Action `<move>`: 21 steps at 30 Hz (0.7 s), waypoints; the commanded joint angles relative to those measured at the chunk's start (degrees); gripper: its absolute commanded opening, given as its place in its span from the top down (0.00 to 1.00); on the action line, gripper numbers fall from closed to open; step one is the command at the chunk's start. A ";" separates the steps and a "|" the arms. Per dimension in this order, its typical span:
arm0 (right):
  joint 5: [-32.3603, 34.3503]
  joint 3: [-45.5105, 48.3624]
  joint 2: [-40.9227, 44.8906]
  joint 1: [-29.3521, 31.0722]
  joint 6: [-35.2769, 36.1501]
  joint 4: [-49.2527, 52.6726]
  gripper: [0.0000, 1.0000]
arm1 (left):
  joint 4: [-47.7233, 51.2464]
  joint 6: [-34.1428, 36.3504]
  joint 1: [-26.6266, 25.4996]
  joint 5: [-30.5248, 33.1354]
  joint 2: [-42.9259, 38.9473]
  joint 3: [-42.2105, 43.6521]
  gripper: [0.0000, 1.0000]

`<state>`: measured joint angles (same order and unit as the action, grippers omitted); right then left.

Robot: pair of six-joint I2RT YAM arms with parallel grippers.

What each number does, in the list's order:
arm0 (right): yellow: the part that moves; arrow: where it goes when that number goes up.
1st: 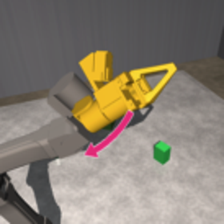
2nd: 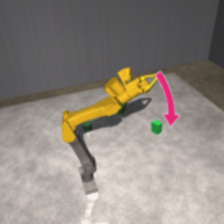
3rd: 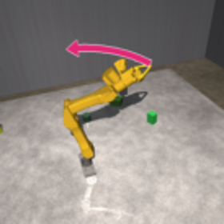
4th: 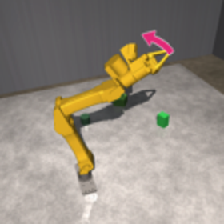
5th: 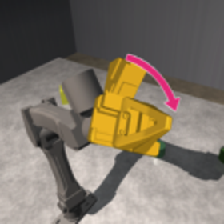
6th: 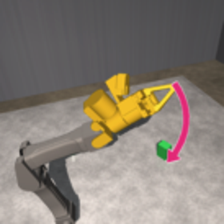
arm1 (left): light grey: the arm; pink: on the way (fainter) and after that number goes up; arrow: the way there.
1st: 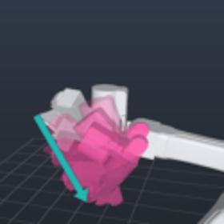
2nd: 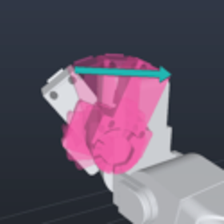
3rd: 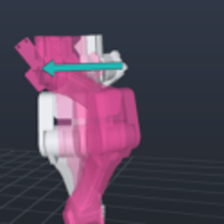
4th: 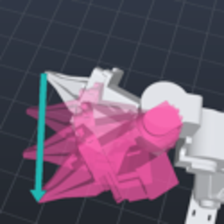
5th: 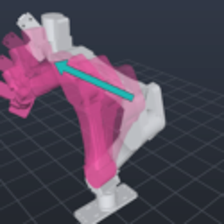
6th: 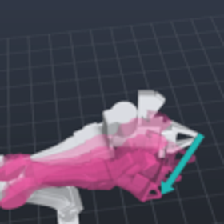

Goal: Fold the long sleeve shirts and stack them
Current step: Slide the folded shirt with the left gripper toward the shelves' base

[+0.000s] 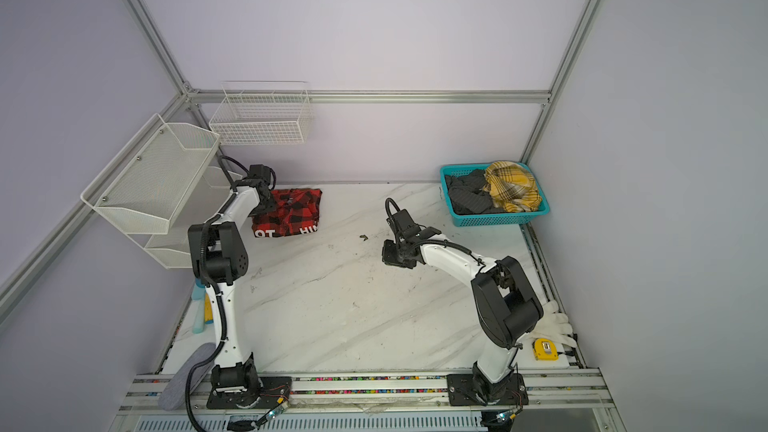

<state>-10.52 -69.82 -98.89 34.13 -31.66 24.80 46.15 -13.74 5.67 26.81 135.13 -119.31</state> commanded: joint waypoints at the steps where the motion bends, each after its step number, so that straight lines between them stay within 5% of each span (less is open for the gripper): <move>1: 1.11 -2.69 0.17 0.17 -0.59 1.85 0.76 | -0.71 1.17 1.00 0.86 0.07 -5.95 0.63; 4: 1.68 -4.65 -0.18 0.18 -0.18 3.18 0.76 | -0.48 0.03 1.11 -2.14 -1.47 -6.02 0.39; 9: 1.83 -5.27 0.32 0.15 -0.02 2.92 0.76 | -0.46 -2.66 -1.20 -3.67 -8.05 -2.64 0.36; 16: 0.77 -2.08 1.65 0.18 -1.73 -1.40 0.76 | -3.01 -6.02 -11.58 -2.30 -18.88 9.73 0.28; 21: 0.50 -0.41 3.17 0.20 -1.39 -2.21 0.76 | -5.97 -10.30 -17.46 -9.06 -17.44 13.19 0.34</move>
<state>-10.07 -71.22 -98.87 34.13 -32.69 23.79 42.30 -20.12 -10.81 21.93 114.96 -109.67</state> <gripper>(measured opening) 0.240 0.675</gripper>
